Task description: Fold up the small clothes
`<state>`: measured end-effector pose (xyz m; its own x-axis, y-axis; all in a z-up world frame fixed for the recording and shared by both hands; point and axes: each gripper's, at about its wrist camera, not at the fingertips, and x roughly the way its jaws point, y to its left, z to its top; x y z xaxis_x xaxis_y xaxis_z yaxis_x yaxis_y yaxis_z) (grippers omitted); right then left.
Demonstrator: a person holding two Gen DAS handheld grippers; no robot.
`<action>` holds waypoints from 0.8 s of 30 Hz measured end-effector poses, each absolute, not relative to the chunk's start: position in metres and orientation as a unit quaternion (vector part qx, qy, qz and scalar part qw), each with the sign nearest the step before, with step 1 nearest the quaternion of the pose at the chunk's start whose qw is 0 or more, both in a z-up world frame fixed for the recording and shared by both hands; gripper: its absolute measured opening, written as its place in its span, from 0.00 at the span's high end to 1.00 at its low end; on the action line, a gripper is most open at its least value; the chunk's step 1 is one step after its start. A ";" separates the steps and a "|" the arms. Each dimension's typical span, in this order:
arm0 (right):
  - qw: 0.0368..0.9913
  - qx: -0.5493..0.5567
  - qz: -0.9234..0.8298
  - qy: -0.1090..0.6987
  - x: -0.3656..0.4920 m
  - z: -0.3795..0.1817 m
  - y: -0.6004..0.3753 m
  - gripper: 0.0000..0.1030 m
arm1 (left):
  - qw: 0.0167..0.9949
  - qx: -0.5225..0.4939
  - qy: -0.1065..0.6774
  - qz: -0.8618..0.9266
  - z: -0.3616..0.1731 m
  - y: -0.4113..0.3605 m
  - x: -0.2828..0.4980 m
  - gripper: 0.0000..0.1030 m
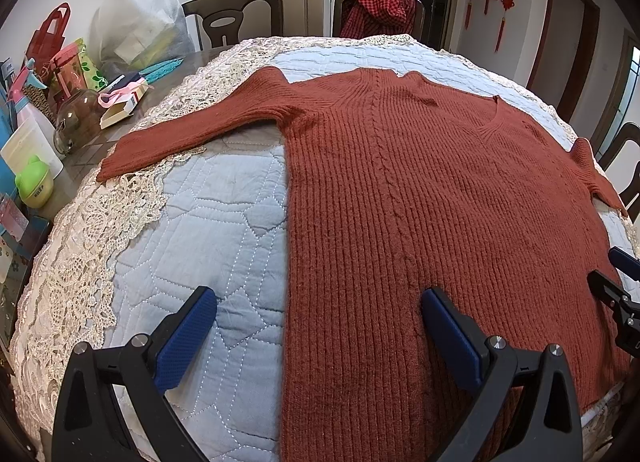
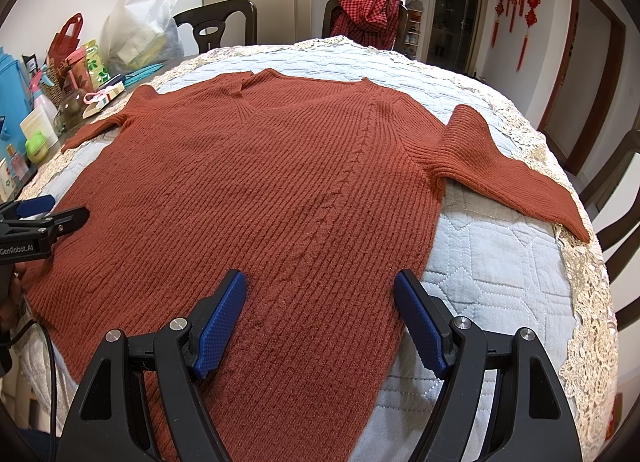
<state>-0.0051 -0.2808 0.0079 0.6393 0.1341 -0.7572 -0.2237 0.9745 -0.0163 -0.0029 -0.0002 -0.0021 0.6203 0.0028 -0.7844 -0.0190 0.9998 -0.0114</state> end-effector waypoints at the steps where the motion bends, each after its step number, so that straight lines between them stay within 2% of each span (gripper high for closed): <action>1: 0.904 -0.054 0.099 0.413 -0.005 0.008 -0.281 0.26 | 0.900 -0.009 0.436 0.006 -0.002 0.000 -0.003 0.00; 24: 0.904 -0.054 0.099 0.413 -0.005 0.008 -0.281 0.26 | 0.899 -0.012 0.437 0.009 -0.003 0.004 -0.003 0.00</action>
